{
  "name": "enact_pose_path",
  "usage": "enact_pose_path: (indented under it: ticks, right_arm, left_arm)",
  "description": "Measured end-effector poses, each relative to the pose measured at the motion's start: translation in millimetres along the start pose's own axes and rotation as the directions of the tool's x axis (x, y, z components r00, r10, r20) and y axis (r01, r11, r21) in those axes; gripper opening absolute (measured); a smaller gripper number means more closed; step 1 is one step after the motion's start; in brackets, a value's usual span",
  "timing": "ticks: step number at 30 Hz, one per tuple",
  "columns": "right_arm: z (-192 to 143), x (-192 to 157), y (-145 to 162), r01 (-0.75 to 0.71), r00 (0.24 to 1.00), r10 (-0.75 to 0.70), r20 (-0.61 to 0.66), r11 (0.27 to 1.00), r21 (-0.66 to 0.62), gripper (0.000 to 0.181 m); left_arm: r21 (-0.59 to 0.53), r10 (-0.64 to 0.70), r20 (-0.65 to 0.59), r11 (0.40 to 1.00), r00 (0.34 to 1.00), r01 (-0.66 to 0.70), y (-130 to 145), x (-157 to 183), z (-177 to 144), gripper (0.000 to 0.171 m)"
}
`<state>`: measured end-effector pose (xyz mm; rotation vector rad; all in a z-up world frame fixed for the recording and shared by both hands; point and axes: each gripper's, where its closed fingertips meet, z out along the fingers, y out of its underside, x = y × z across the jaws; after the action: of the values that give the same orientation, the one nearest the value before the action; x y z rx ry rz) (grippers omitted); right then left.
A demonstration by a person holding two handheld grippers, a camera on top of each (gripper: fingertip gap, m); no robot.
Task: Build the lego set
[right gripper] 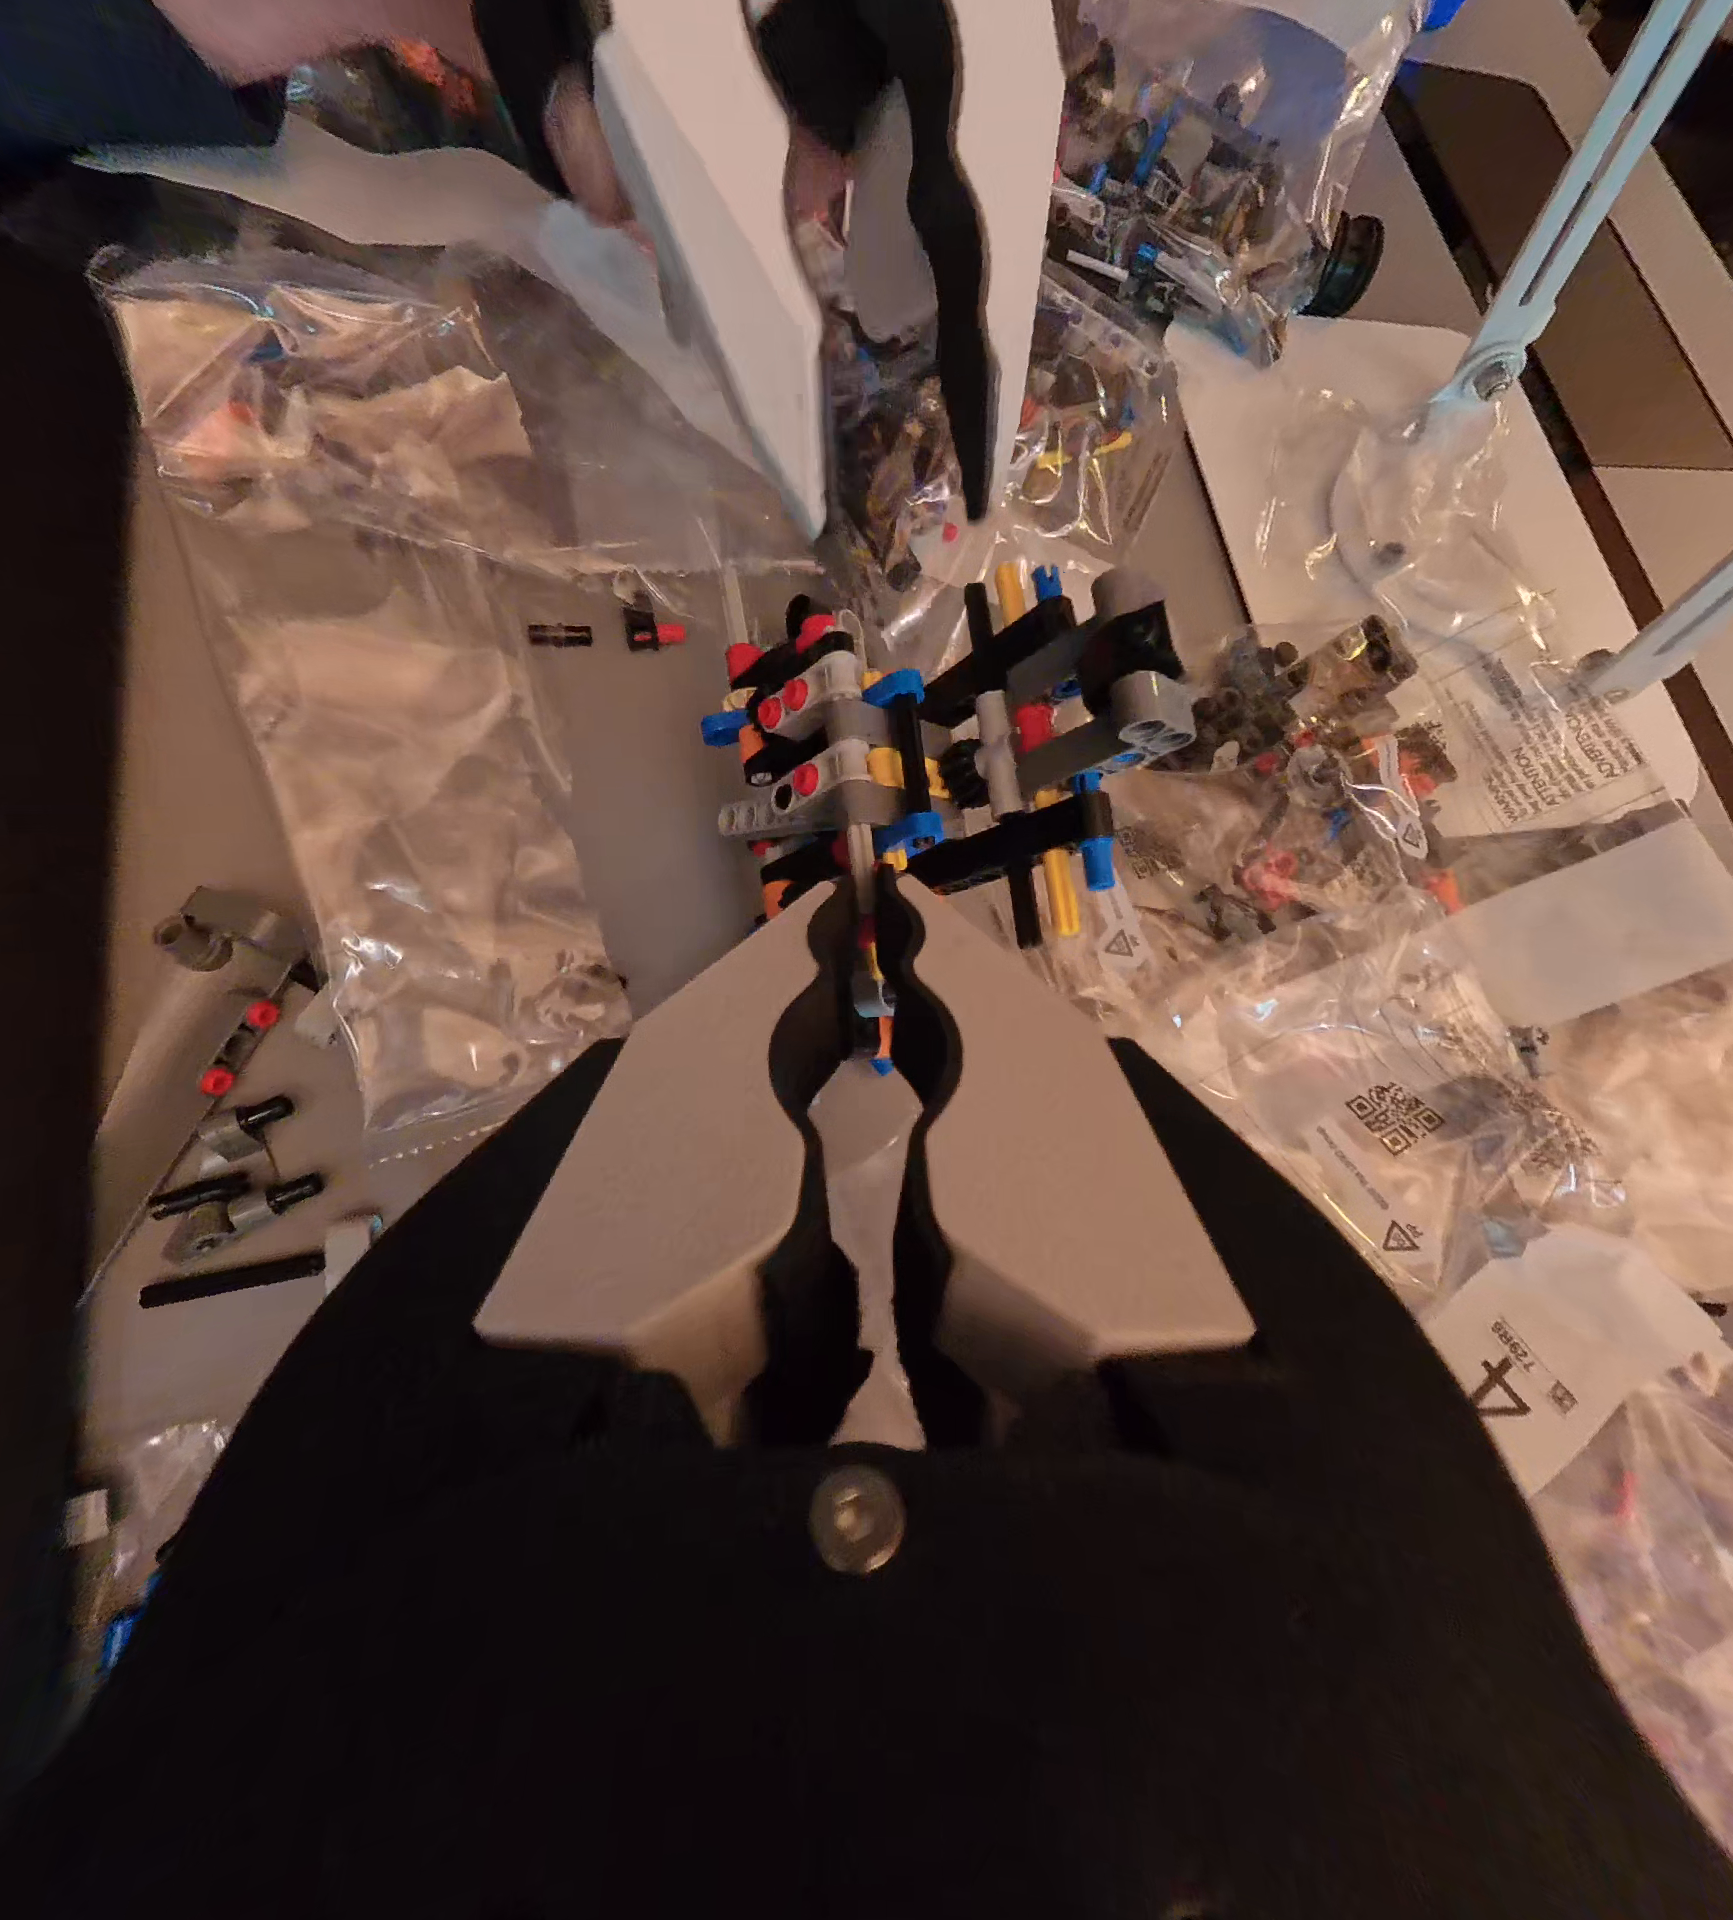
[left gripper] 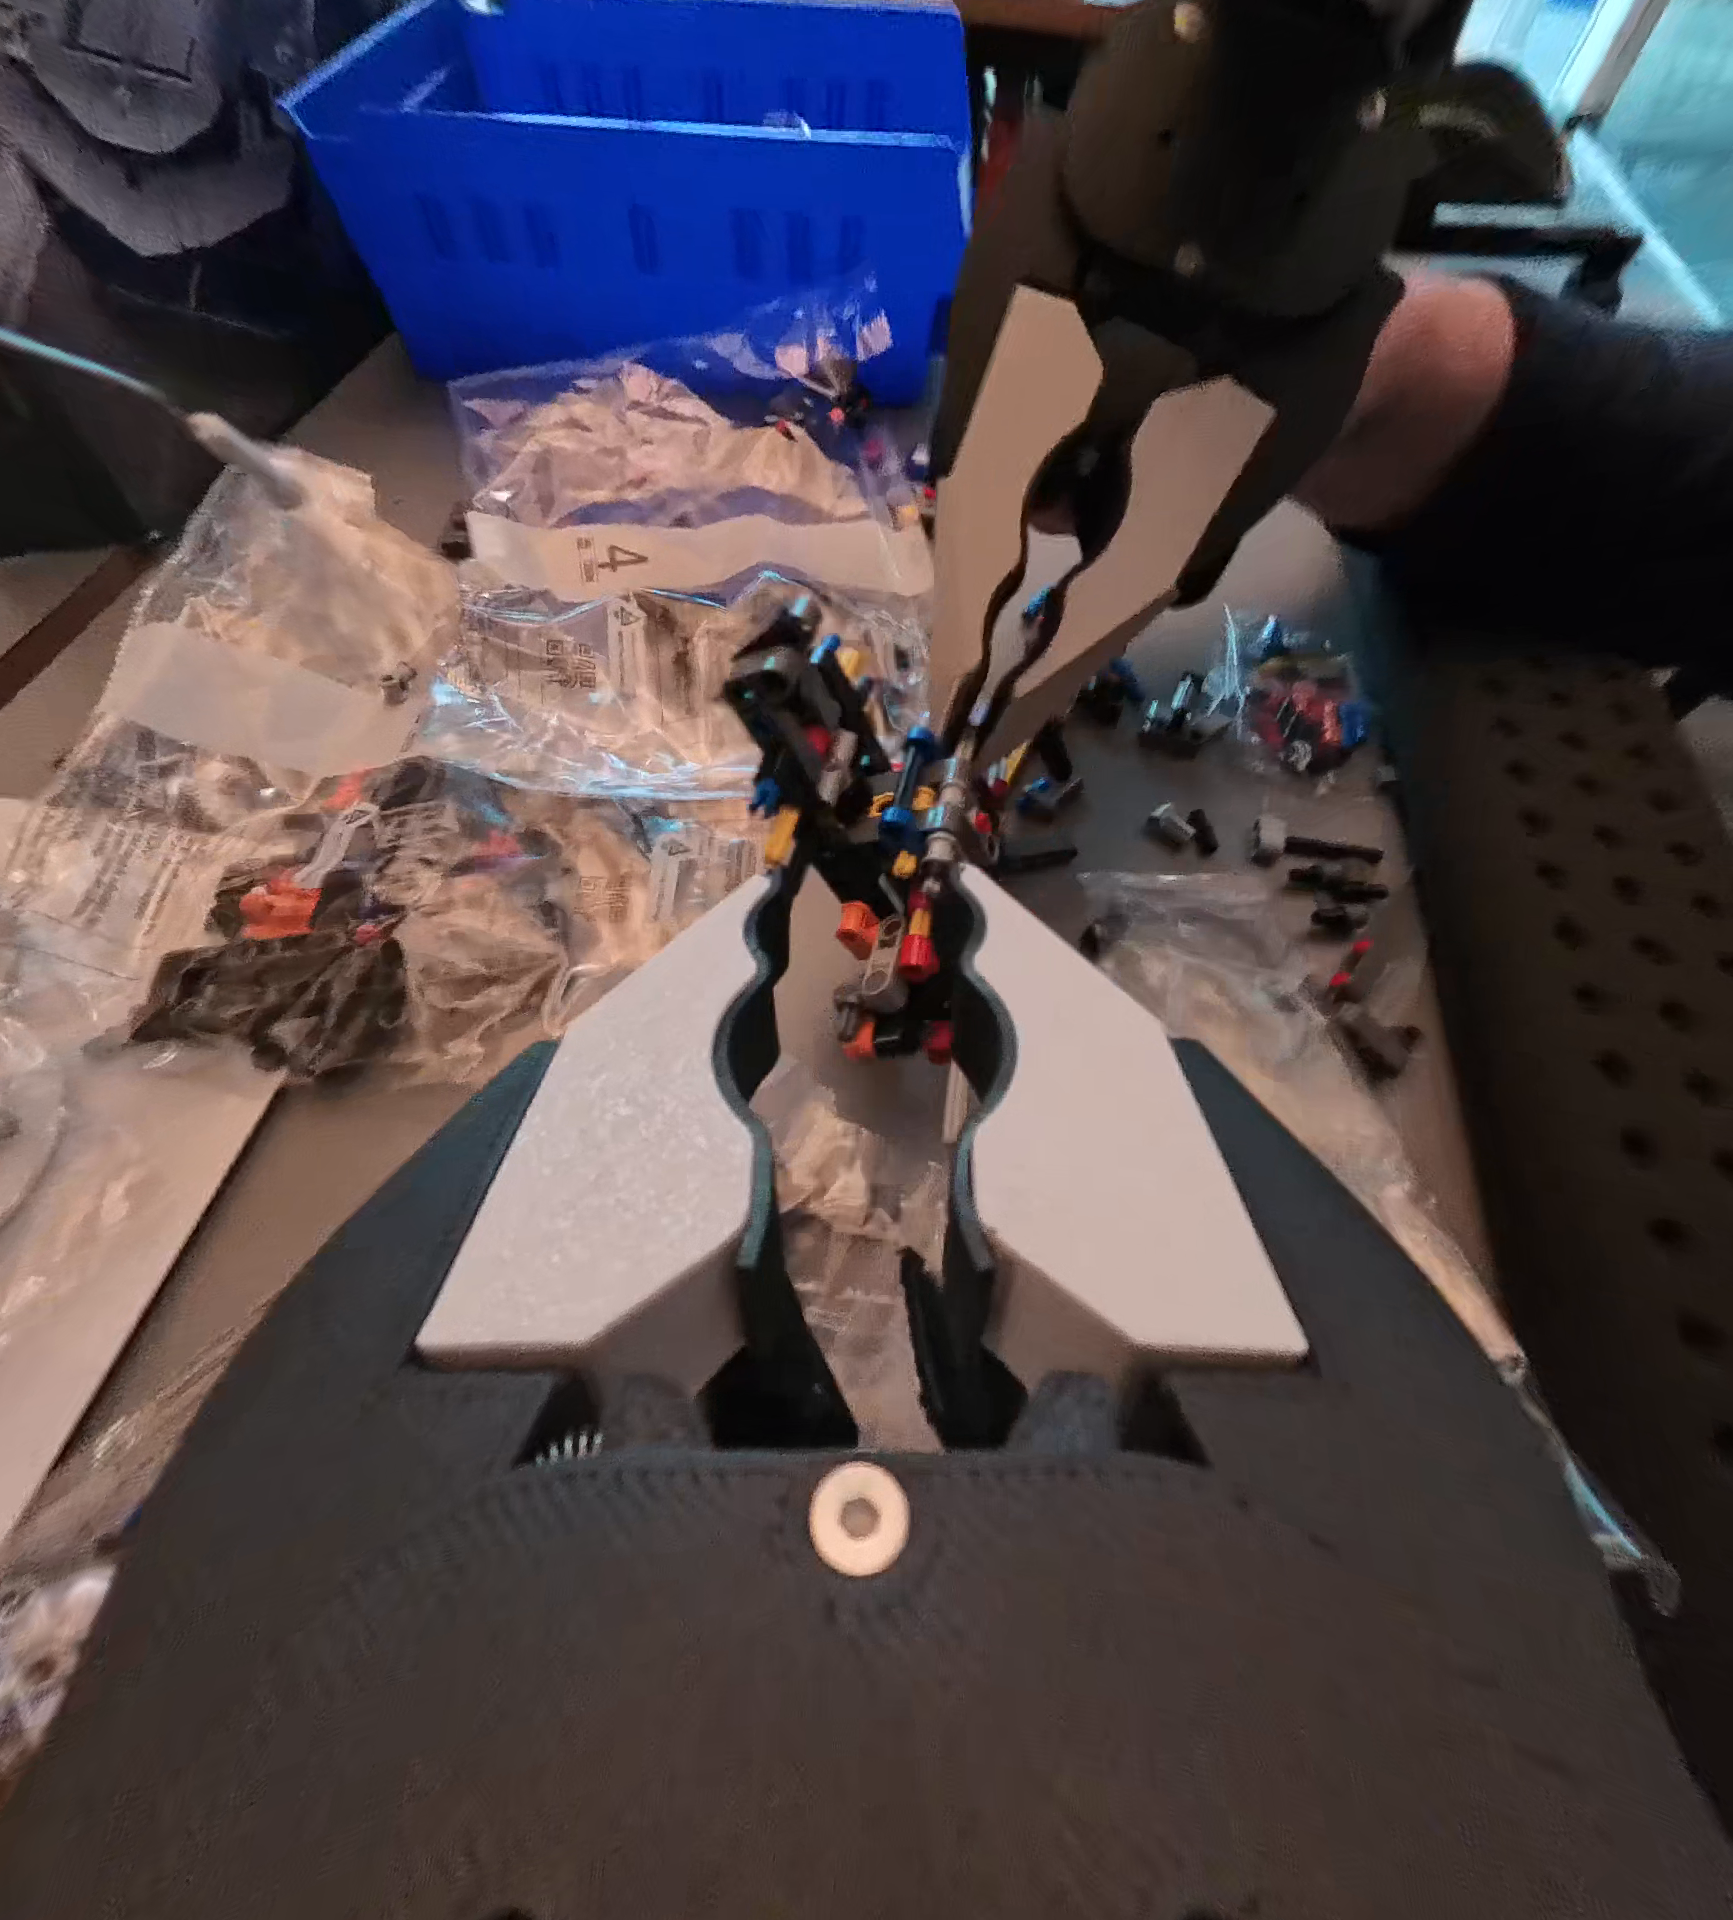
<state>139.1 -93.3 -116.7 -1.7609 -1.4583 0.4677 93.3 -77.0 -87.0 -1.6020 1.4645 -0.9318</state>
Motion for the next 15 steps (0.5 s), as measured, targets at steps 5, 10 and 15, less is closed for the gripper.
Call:
enact_pose_path:
  ticks: [5, 10, 15]
  right_arm:
    - [1, 0, 0, -0.003, 1.000, 0.003, -0.004, 1.000, 0.000, 0.000]
    - [1, -1, -1, 0.008, 1.000, -0.008, -0.001, 1.000, -0.002, 0.000]
    - [0, -8, -2, 0.016, 0.999, -0.017, 0.047, 1.000, 0.021, 0.000]
  left_arm:
    - [-0.150, 0.110, -0.031, 0.982, 0.993, -0.114, 20, 16, 26, 0.025]
    - [-0.129, 0.086, -0.035, 0.988, 0.996, -0.089, 16, 17, 29, 0.019]
    - [-0.113, 0.123, -0.065, 0.985, 0.990, -0.130, 16, 21, 24, 0.017]
